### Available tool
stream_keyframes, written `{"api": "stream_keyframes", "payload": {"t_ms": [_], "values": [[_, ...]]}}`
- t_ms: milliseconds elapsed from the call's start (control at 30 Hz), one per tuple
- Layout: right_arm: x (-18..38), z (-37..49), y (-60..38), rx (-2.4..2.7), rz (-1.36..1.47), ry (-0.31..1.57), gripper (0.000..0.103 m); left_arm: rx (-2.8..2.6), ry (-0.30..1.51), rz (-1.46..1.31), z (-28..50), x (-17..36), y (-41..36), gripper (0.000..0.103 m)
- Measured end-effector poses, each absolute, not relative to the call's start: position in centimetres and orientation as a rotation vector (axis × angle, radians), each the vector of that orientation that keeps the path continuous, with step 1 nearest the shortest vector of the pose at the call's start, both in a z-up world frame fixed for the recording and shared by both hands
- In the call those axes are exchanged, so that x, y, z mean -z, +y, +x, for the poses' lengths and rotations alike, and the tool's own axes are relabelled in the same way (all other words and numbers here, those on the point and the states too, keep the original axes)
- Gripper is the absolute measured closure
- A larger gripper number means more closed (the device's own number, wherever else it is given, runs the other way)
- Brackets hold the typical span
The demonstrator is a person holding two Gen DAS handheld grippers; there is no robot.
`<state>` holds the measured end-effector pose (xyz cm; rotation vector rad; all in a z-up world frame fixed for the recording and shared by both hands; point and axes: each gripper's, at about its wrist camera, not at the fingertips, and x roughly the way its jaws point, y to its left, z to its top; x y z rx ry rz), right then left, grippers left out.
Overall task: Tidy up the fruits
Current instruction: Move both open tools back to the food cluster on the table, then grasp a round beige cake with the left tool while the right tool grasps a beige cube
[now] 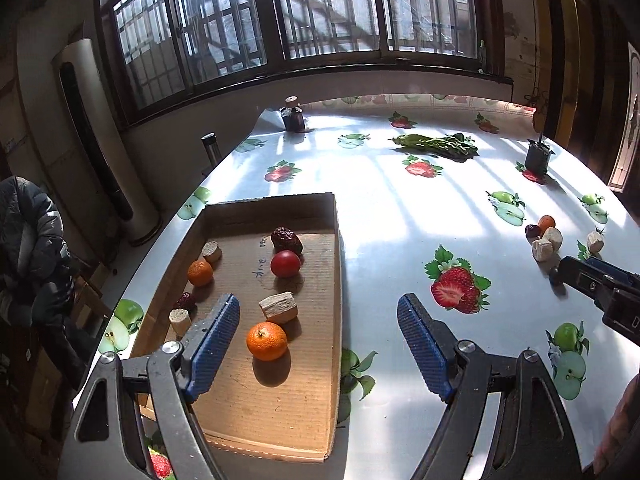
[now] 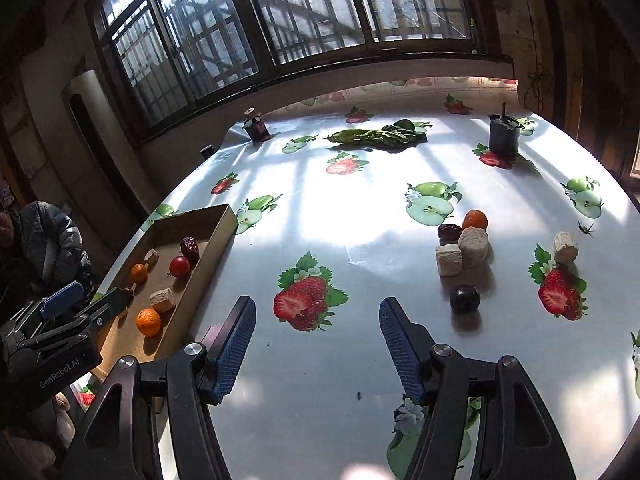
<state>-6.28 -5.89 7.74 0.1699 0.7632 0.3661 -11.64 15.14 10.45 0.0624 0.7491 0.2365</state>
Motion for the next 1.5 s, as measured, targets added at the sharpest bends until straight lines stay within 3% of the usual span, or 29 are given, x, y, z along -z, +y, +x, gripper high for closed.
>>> {"api": "stream_keyframes", "payload": {"t_ms": [567,833,1167,1267,1367,1433,1500], "values": [[-7.8,-1.6,-23.8,-0.026,0.256,0.764,0.029,0.130,0.860,-0.003,-5.9,-8.6,5.0,0.022],[-4.1,2.8,-23.8,-0.024,0.244,0.884,0.029,0.207,0.929,-0.032,-0.6,-5.4,1.3,0.023],[-1.1,5.0,-22.9,-0.024,0.259,0.903,0.029,0.303,0.920,-0.187,5.3,-2.6,-0.2,0.023],[-1.1,5.1,-22.6,-0.030,0.238,0.892,0.029,0.330,0.947,-0.166,6.0,-1.5,-1.2,0.032],[-1.0,5.2,-22.5,-0.024,0.225,0.888,0.030,0.354,0.943,-0.166,5.6,-1.9,-0.8,0.052],[-1.1,5.0,-22.7,-0.014,0.220,0.886,0.036,0.344,0.946,-0.135,5.0,-2.5,-0.2,0.066],[-1.1,4.7,-23.1,-0.002,0.227,0.883,0.039,0.319,0.937,-0.097,4.3,-3.2,0.4,0.067]]}}
